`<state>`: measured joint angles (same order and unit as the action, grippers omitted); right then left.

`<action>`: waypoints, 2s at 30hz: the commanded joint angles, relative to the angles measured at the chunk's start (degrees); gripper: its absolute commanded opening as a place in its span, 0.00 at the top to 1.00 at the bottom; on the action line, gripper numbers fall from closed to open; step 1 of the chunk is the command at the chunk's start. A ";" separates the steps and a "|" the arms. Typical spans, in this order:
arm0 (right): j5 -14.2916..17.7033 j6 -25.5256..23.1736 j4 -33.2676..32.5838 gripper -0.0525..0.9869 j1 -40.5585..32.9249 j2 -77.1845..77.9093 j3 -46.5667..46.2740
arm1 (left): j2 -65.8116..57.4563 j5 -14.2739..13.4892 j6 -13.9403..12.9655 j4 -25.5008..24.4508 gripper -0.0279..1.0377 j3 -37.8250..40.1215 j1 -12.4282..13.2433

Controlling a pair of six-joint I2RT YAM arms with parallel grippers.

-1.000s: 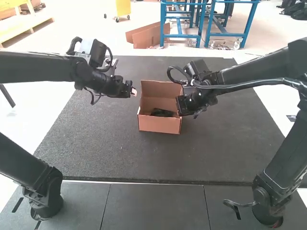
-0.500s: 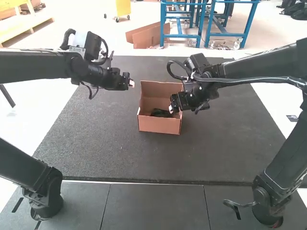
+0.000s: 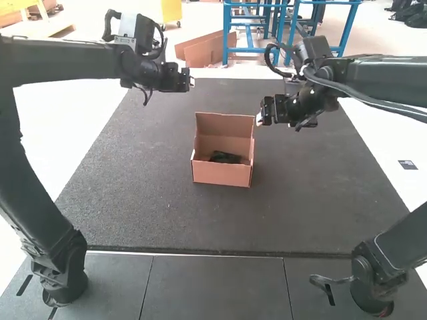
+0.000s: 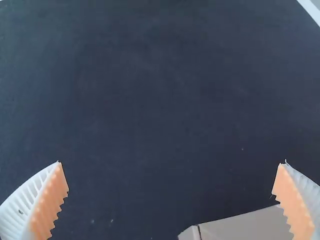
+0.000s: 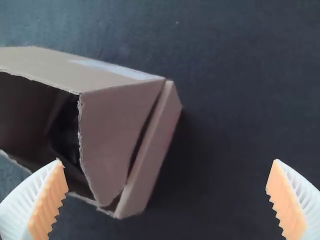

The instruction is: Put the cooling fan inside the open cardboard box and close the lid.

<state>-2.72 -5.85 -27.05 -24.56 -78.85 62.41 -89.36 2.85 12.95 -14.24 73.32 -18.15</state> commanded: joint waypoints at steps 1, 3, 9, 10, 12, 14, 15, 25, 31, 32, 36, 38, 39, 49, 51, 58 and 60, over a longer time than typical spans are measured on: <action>-2.46 -0.39 -0.73 0.07 2.06 3.35 1.22 | -2.04 -0.48 0.15 0.62 0.06 4.38 -2.15; -2.73 -0.39 -1.43 0.07 2.94 4.23 1.13 | -3.45 -0.30 -0.03 0.44 0.06 5.96 -3.47; -4.40 -0.39 -2.04 0.07 4.96 4.76 0.87 | -5.03 -0.30 -0.12 -1.67 0.06 7.80 -7.95; -4.93 -0.39 -2.04 0.07 5.13 4.76 1.04 | -5.03 -0.30 -0.12 -2.55 0.06 7.63 -8.39; -5.63 -0.39 -2.04 0.07 5.31 4.76 1.84 | -4.77 -0.22 -0.03 -3.95 0.06 7.10 -9.36; -7.21 -0.48 -2.66 0.07 5.31 4.76 3.33 | -4.59 -0.22 -0.03 -4.74 0.06 6.31 -10.06; -7.83 -0.48 -3.63 0.07 5.31 4.76 4.03 | -4.42 -0.22 -0.03 -4.92 0.06 5.87 -10.32; -13.45 -0.39 -11.36 0.07 5.92 4.67 8.16 | -4.77 0.75 -0.12 -7.03 0.06 2.09 -14.63; -14.42 -0.13 -12.06 0.07 7.33 4.67 8.60 | -4.77 1.19 -0.29 -9.75 0.06 1.56 -17.36; -14.59 0.05 -12.15 0.07 7.42 4.67 8.60 | -4.77 1.28 -0.29 -10.28 0.06 1.56 -17.53; -15.12 0.22 -12.50 0.07 7.42 4.58 8.34 | -4.59 1.37 -0.29 -11.51 0.06 1.48 -17.62; -15.12 0.40 -12.50 0.07 7.42 4.58 8.08 | -4.51 1.37 -0.29 -11.60 0.06 1.56 -17.53; -15.12 0.40 -12.50 0.07 7.42 4.49 7.99 | -4.51 1.45 -0.29 -11.60 0.06 1.74 -17.36; -15.12 0.31 -12.41 0.07 7.42 4.41 6.93 | -4.42 3.65 0.15 -12.13 0.06 1.56 -16.04; -15.12 0.31 -12.41 0.07 7.42 4.41 6.85 | -4.42 4.00 0.32 -12.22 0.06 1.48 -16.04; -14.59 0.22 -12.50 0.07 7.07 4.41 6.67 | -4.42 4.62 0.15 -11.25 0.06 1.39 -15.51; -14.33 0.22 -12.77 0.07 6.89 4.41 6.76 | -4.42 5.50 0.23 -10.98 0.06 1.21 -15.33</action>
<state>-16.75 -5.93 -39.77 -17.87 -75.09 68.71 -94.83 6.70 12.95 -25.67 74.74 -34.26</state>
